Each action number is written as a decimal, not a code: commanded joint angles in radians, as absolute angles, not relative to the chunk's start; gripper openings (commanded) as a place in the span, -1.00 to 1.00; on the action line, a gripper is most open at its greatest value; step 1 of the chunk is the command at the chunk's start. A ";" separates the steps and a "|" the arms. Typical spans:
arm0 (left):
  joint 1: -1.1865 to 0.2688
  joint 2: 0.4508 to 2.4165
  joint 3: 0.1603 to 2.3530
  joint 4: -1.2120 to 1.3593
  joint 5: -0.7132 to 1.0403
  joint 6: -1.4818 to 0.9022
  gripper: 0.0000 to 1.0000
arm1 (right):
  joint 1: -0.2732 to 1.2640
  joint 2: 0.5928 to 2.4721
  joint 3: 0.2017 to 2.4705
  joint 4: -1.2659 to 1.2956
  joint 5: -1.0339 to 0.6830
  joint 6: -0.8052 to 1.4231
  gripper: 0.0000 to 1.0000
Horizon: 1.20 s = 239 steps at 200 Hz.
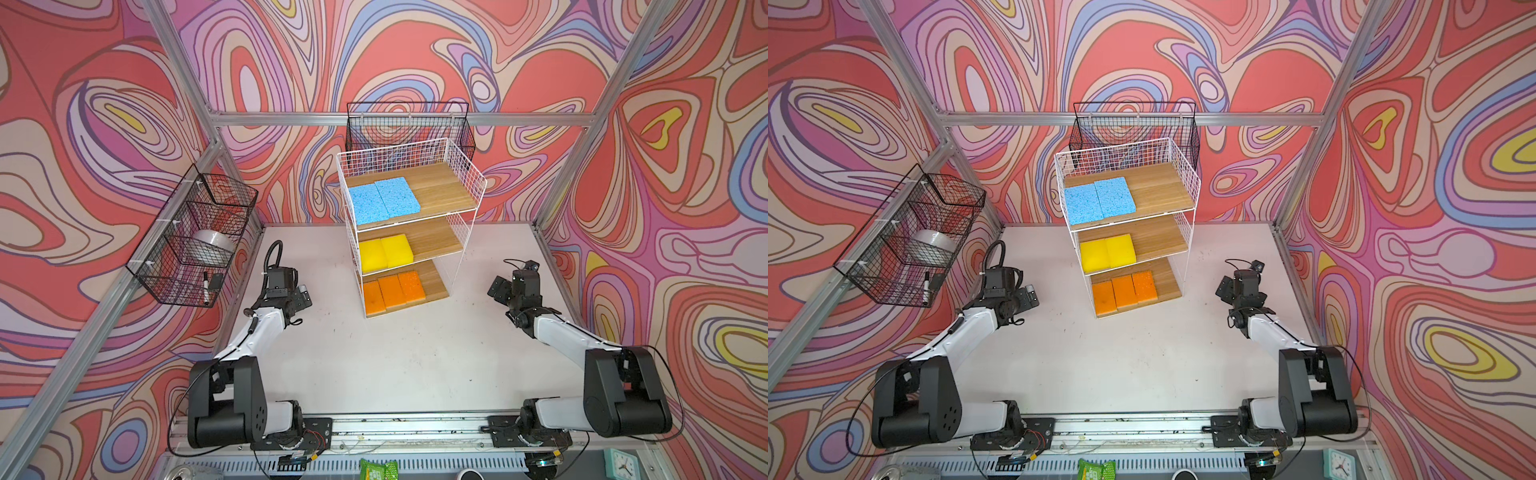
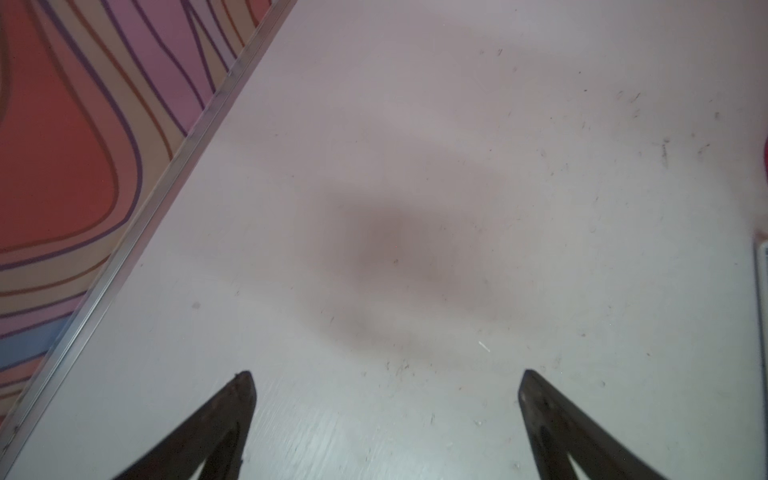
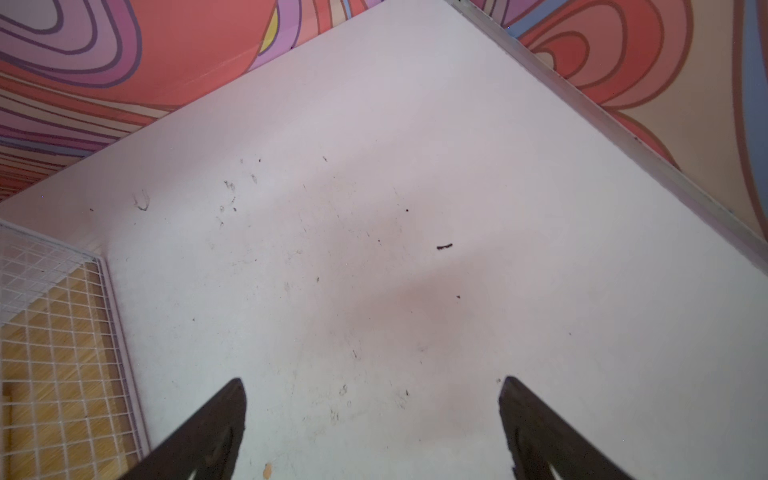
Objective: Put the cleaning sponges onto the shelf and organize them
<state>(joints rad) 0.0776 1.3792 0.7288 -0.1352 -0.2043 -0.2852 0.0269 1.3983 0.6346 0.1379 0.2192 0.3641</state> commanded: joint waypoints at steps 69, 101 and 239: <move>0.080 1.436 0.525 0.522 -0.096 -0.168 0.92 | 0.025 1.533 0.467 0.755 0.241 0.109 0.97; 0.077 1.455 0.494 0.566 -0.109 -0.160 0.89 | 0.023 1.609 0.328 1.132 0.242 0.066 0.97; -0.014 1.534 0.381 0.864 -0.084 -0.028 1.00 | 0.018 1.710 0.455 0.985 0.204 0.052 0.97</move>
<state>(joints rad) -0.0090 1.5402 0.3733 0.8448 -0.0925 -0.0517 0.0204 1.7149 0.4702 1.0454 0.1978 0.0536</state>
